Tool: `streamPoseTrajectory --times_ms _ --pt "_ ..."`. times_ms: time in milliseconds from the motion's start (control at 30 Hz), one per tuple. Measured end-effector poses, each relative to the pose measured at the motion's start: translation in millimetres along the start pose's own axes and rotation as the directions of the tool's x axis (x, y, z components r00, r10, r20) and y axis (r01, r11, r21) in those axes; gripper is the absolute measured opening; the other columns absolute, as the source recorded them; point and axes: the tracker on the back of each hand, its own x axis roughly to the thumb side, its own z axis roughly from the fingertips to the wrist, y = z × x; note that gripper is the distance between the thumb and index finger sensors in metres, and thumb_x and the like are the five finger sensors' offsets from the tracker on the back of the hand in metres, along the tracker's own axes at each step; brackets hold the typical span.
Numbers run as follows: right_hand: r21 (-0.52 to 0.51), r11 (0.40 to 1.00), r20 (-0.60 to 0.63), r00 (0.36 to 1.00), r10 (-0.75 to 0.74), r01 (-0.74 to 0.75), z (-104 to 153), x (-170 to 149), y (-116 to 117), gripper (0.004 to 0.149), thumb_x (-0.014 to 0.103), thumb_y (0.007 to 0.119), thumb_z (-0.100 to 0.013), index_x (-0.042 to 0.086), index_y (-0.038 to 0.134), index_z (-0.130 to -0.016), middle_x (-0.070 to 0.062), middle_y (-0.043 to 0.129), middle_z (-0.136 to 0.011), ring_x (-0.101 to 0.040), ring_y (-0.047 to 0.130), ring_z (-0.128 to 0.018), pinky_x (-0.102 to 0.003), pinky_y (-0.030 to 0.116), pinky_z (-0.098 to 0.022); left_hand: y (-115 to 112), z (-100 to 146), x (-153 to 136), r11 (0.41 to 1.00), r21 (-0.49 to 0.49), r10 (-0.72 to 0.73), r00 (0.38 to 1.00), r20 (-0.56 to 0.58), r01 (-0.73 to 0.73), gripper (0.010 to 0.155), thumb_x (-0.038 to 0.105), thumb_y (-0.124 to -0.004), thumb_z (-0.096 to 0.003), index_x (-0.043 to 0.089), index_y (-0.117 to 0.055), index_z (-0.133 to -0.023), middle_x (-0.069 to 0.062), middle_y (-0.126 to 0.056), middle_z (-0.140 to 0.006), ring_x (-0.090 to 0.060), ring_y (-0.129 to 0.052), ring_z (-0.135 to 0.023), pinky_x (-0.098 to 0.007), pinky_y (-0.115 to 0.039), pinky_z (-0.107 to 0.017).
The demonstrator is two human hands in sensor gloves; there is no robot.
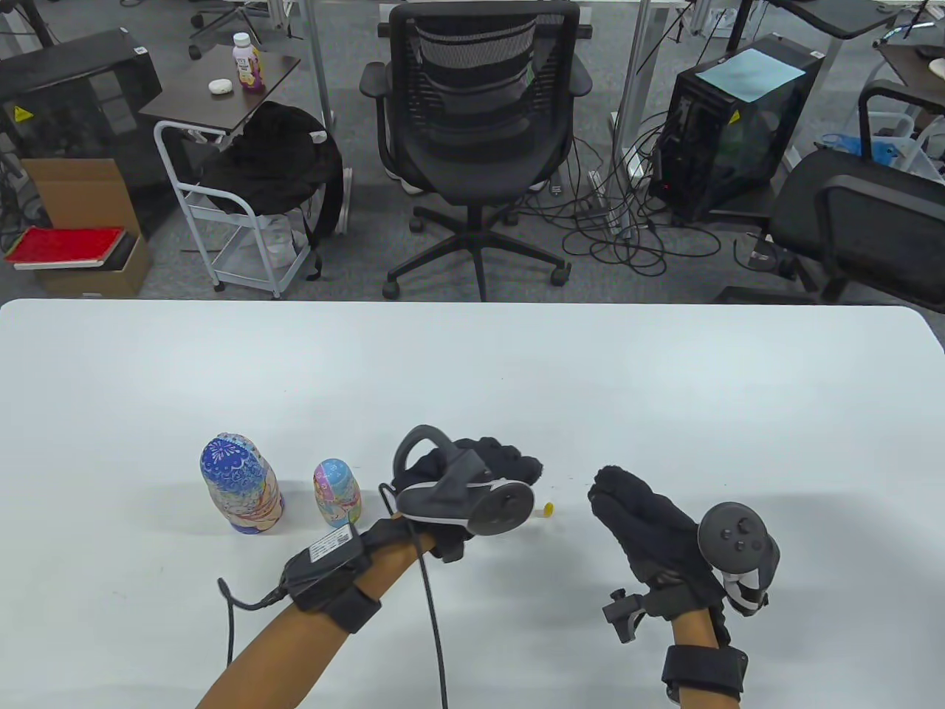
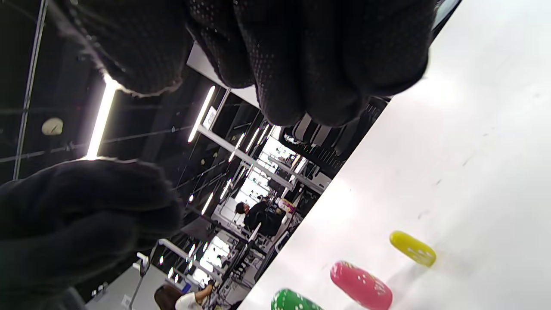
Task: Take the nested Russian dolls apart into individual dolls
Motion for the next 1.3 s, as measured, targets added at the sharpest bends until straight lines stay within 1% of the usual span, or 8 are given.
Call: streamPoseTrajectory --times_ms 233,433,533,600,667,700,900,1300 --pt "0.079 0.992 0.073 0.993 0.090 -0.096 0.2 12.9 26.1 0.068 0.048 0.081 -0.050 0.013 0.066 -0.106 -0.030 0.076 -0.101 -0.052 0.074 -0.089 -0.059 0.068 -0.064 3.3 109.8 -50.3 0.992 0.126 0.056 0.975 -0.216 -0.029 0.052 0.053 -0.078 -0.0531 0.024 -0.079 -0.096 -0.005 -0.093 -0.092 -0.031 -0.096 -0.081 -0.044 -0.085 -0.059" --pt "0.090 0.971 0.168 0.964 0.205 -0.222 4.3 29.4 49.3 0.069 0.050 0.078 -0.050 0.018 0.062 -0.108 -0.029 0.064 -0.110 -0.052 0.060 -0.098 -0.063 0.055 -0.070 -18.7 171.0 -77.5 0.978 0.206 0.086 0.941 -0.327 -0.017 0.055 0.055 -0.076 -0.0546 0.026 -0.075 -0.101 -0.011 -0.081 -0.104 -0.039 -0.083 -0.094 -0.054 -0.075 -0.067" --pt "0.086 0.957 0.193 0.947 0.258 -0.278 4.3 39.9 63.0 0.068 0.051 0.078 -0.051 0.018 0.063 -0.108 -0.028 0.062 -0.111 -0.052 0.057 -0.099 -0.064 0.052 -0.071 -31.4 184.1 -83.3 0.961 0.269 0.157 0.928 -0.337 -0.065 0.058 0.057 -0.075 -0.0546 0.025 -0.072 -0.103 -0.013 -0.076 -0.108 -0.042 -0.077 -0.098 -0.057 -0.072 -0.067" --pt "0.078 0.950 0.201 0.938 0.283 -0.304 0.2 47.9 73.6 0.069 0.050 0.081 -0.049 0.018 0.063 -0.108 -0.025 0.063 -0.112 -0.052 0.059 -0.099 -0.065 0.052 -0.071 -33.7 187.5 -83.1 0.960 0.234 0.223 0.921 -0.318 -0.151 0.063 0.059 -0.072 -0.0545 0.024 -0.066 -0.107 -0.017 -0.069 -0.112 -0.045 -0.071 -0.100 -0.059 -0.069 -0.068" --pt "0.070 0.937 0.201 0.925 0.322 -0.341 -4.9 55.9 84.2 0.070 0.050 0.082 -0.048 0.017 0.065 -0.107 -0.023 0.068 -0.111 -0.051 0.062 -0.099 -0.065 0.052 -0.071 -36.2 190.9 -81.7 0.939 0.288 0.277 0.913 -0.301 -0.189 0.067 0.059 -0.072 -0.0544 0.022 -0.063 -0.109 -0.018 -0.068 -0.112 -0.047 -0.070 -0.100 -0.060 -0.069 -0.068" --pt "0.075 0.928 0.198 0.917 0.345 -0.365 -8.1 59.7 91.2 0.070 0.050 0.082 -0.048 0.017 0.065 -0.107 -0.023 0.069 -0.110 -0.050 0.063 -0.099 -0.065 0.052 -0.071 -38.4 191.2 -81.9 0.935 0.275 0.303 0.907 -0.292 -0.224 0.068 0.059 -0.072 -0.0544 0.021 -0.062 -0.110 -0.018 -0.067 -0.112 -0.047 -0.070 -0.100 -0.060 -0.068 -0.068" --pt "0.101 0.915 0.181 0.912 0.368 -0.390 -13.8 66.9 121.6 0.074 0.053 0.082 -0.047 0.019 0.060 -0.110 -0.022 0.066 -0.112 -0.050 0.059 -0.101 -0.066 0.049 -0.072 -46.2 193.0 -84.0 0.929 0.275 0.325 0.898 -0.296 -0.246 0.071 0.061 -0.071 -0.0542 0.019 -0.059 -0.111 -0.017 -0.070 -0.110 -0.047 -0.072 -0.098 -0.060 -0.068 -0.068" --pt "0.094 0.923 0.233 0.910 0.344 -0.373 -4.0 55.7 120.9 0.073 0.053 0.081 -0.048 0.018 0.061 -0.108 -0.023 0.068 -0.110 -0.050 0.059 -0.100 -0.066 0.049 -0.071 -53.0 199.8 -86.3 0.944 0.257 0.287 0.898 -0.334 -0.206 0.069 0.059 -0.071 -0.0545 0.019 -0.061 -0.110 -0.017 -0.072 -0.109 -0.046 -0.074 -0.097 -0.059 -0.069 -0.068"
